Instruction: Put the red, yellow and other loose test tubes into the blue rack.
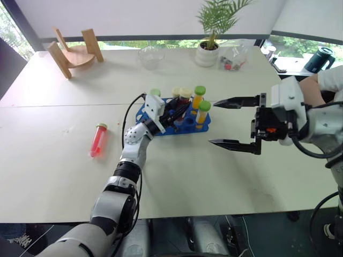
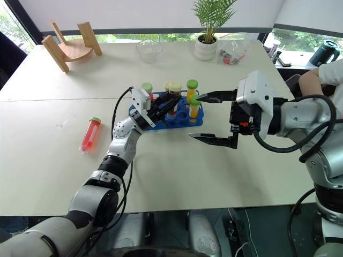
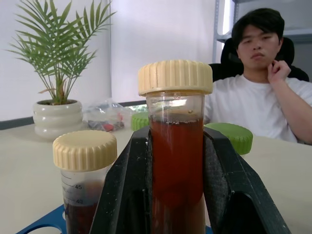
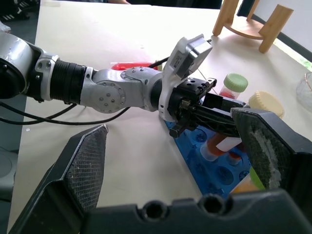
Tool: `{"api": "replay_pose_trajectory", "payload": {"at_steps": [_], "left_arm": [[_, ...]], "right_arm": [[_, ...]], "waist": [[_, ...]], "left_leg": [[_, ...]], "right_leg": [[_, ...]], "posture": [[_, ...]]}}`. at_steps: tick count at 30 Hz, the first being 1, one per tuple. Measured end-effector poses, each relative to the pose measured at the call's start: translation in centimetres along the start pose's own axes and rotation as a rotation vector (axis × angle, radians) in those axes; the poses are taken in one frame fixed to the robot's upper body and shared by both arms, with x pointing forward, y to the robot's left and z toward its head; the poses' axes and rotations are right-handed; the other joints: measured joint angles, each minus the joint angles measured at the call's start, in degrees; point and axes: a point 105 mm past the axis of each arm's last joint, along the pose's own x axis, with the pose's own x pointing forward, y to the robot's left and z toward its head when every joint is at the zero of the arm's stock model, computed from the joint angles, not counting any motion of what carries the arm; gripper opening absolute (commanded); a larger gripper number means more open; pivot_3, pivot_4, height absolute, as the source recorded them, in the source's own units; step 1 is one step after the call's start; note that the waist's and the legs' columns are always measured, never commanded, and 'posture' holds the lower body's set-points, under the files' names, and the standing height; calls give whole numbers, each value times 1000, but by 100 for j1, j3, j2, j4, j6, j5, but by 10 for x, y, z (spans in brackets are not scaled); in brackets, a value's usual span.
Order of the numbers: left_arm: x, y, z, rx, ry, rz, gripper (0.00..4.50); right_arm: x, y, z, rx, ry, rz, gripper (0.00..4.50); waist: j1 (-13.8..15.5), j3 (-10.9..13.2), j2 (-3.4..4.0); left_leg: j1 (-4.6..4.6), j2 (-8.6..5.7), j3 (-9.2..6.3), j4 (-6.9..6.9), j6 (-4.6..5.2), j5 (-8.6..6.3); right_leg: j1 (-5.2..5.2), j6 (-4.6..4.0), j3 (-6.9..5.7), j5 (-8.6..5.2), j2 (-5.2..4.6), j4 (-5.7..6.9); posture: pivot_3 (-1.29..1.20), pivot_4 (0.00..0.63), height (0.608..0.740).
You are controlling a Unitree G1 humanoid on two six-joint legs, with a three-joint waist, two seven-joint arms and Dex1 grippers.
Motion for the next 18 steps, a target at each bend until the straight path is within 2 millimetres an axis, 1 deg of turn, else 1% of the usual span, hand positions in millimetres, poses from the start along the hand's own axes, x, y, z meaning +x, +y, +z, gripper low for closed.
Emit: {"api": "replay_pose_trajectory", "payload": {"at_steps": [9, 11, 12, 16, 17, 18], "left_arm": [[-4, 0, -12, -17, 24, 14, 777], [-4, 0, -13, -22, 28, 10, 1829], [-4, 1, -14, -26, 34, 8, 2190], [-8, -1, -20, -36, 80, -17, 4272], [-10, -1, -20, -24, 82, -26, 4401], [-13, 0, -17, 9, 84, -34, 4401]], "right_arm": [[-1, 1, -1, 4, 10, -8, 4500], [-1, 1, -1, 3, 10, -9, 4500], [-1, 1, -1, 3, 10, -9, 4500], [-1, 1, -1, 3, 10, -10, 4500], [-1, 1, -1, 3, 10, -10, 4500], [-1, 1, -1, 4, 10, -10, 4500]], "waist": [[-1, 0, 0], [0, 0, 0], [-1, 0, 0], [-5, 0, 0], [-10, 0, 0], [-16, 0, 0]], "left_leg": [[0, 0, 0, 0, 2, -1], [0, 0, 0, 0, 2, -1], [0, 0, 0, 0, 2, -1], [0, 0, -1, -1, 2, -1], [0, 0, -1, -2, 2, -2], [0, 1, -1, -2, 3, -2]], "right_leg": [[0, 0, 0, 0, 0, 0], [0, 0, 0, 0, 0, 0], [0, 0, 0, 0, 0, -1], [-1, 0, 0, 0, 1, -1], [-1, 0, 0, -1, 1, -1], [-2, 0, 0, -1, 1, -1]], "posture": [[0, 150, 740], [0, 150, 740], [0, 150, 740], [0, 150, 740], [0, 150, 740], [0, 150, 740]]}}
